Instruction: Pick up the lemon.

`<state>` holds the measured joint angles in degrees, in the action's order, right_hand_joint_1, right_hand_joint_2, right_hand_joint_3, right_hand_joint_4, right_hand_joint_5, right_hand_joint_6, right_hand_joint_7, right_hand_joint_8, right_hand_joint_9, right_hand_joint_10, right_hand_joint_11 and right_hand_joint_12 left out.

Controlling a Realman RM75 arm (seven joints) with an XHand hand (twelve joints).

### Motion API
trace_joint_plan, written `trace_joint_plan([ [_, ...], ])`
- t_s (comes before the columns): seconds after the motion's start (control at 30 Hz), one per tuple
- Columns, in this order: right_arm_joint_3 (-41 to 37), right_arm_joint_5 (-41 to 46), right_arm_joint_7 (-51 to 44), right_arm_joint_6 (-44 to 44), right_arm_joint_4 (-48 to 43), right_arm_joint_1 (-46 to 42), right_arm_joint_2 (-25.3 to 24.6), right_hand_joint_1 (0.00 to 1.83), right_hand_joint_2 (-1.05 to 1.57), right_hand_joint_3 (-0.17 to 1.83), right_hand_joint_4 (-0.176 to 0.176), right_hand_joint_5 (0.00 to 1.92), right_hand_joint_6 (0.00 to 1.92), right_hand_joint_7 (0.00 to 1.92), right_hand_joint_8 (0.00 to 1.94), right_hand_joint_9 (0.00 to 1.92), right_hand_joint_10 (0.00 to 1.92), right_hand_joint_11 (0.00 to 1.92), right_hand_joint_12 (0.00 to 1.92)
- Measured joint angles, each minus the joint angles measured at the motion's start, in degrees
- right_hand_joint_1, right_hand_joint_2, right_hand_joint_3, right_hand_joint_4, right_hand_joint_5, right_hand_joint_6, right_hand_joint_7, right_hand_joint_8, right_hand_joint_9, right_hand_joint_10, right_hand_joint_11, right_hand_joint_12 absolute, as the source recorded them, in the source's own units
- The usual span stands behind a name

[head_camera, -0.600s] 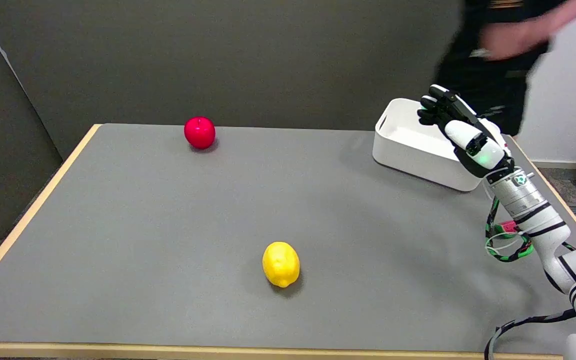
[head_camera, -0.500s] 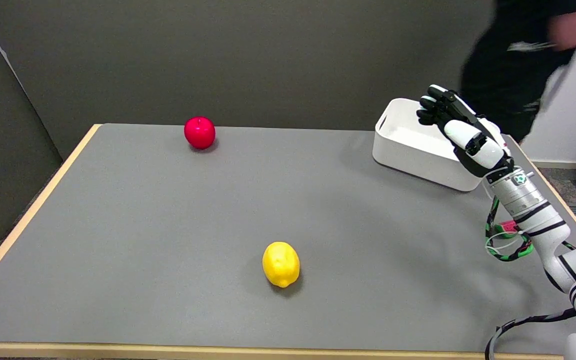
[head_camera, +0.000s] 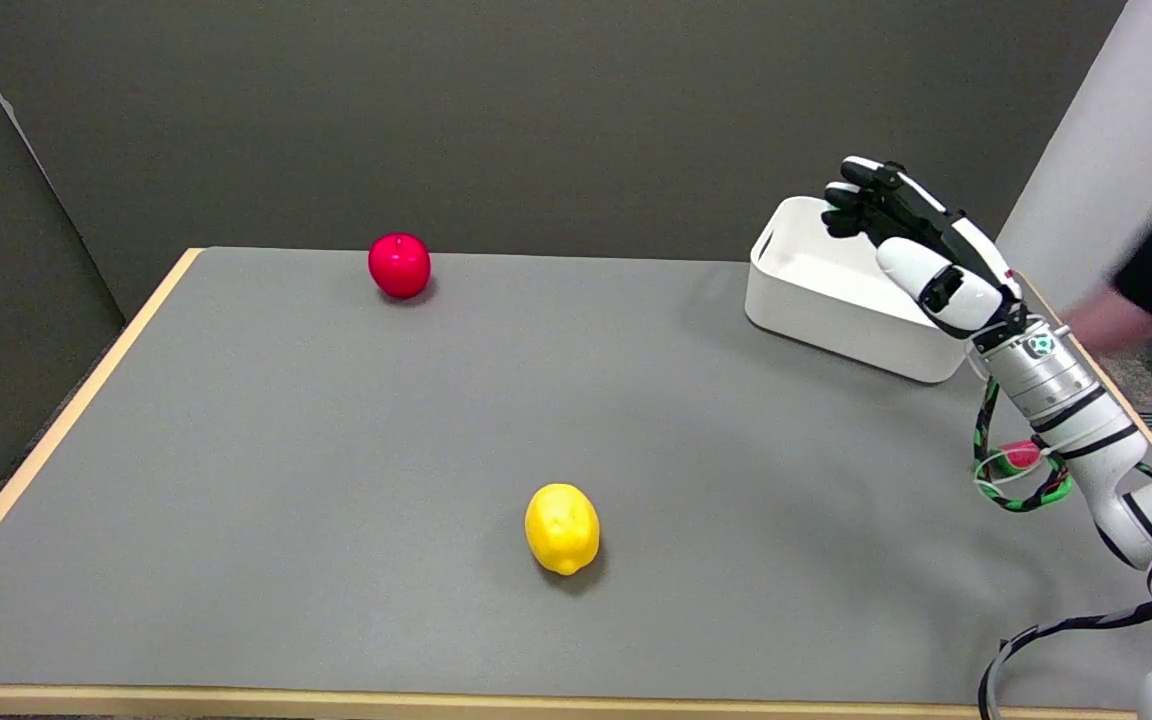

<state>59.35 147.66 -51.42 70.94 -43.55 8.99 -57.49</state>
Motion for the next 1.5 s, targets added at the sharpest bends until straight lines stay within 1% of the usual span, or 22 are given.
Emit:
trace_joint_plan([
  [0.17,0.9,0.0,-5.1,0.8,-4.2,-1.2,0.1,0.64,0.67,1.02,0.054,0.20,0.45,0.30,0.37,0.21,0.70,0.03,1.09],
  [0.33,4.0,0.0,-13.0,1.5,-9.9,-2.9,0.1,0.66,0.65,1.02,0.056,0.19,0.46,0.24,0.34,0.16,0.66,0.00,1.06],
  [0.53,10.6,-0.2,-22.2,2.1,-16.0,-4.6,0.1,0.69,0.64,1.02,0.051,0.18,0.45,0.23,0.34,0.15,0.65,0.00,1.04],
  [0.77,19.8,-0.4,-30.3,1.9,-21.2,-6.0,-0.4,0.66,0.64,1.01,0.047,0.21,0.46,0.27,0.36,0.18,0.69,0.01,1.08],
  [0.9,24.2,-0.4,-33.8,1.0,-23.6,-6.8,-0.6,0.62,0.63,1.00,0.043,0.22,0.47,0.31,0.39,0.20,0.71,0.02,1.10],
  [1.13,30.9,-1.1,-38.4,-1.9,-27.5,-7.9,-1.3,0.53,0.62,0.99,0.053,0.24,0.50,0.33,0.41,0.22,0.72,0.04,1.11],
  [1.5,38.0,-3.0,-41.9,-5.5,-27.4,-8.1,-3.7,0.54,0.62,0.99,0.061,0.24,0.50,0.33,0.40,0.22,0.71,0.05,1.11],
])
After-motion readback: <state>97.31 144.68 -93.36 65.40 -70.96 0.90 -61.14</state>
